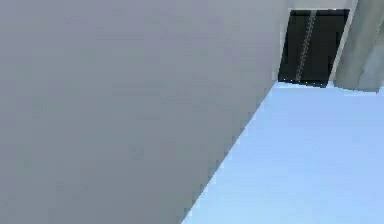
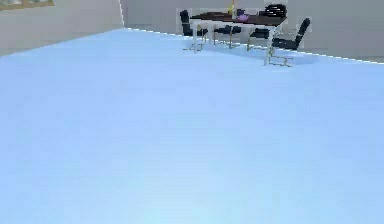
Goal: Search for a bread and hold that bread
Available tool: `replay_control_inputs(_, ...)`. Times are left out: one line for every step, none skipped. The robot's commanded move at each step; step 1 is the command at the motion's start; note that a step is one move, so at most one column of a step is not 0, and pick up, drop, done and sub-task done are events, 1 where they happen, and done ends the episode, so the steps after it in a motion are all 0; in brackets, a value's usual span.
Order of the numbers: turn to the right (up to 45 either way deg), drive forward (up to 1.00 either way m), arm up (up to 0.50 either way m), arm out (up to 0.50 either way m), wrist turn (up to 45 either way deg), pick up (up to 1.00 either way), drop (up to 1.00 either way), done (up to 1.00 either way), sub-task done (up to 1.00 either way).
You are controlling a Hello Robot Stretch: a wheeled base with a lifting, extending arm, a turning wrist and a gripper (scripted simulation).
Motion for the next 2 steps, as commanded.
replay_control_inputs(-45.0,0.0,0.0,0.0,0.0,0.0,0.0,0.0,0.0)
replay_control_inputs(-45.0,0.0,0.0,0.0,0.0,0.0,0.0,0.0,0.0)
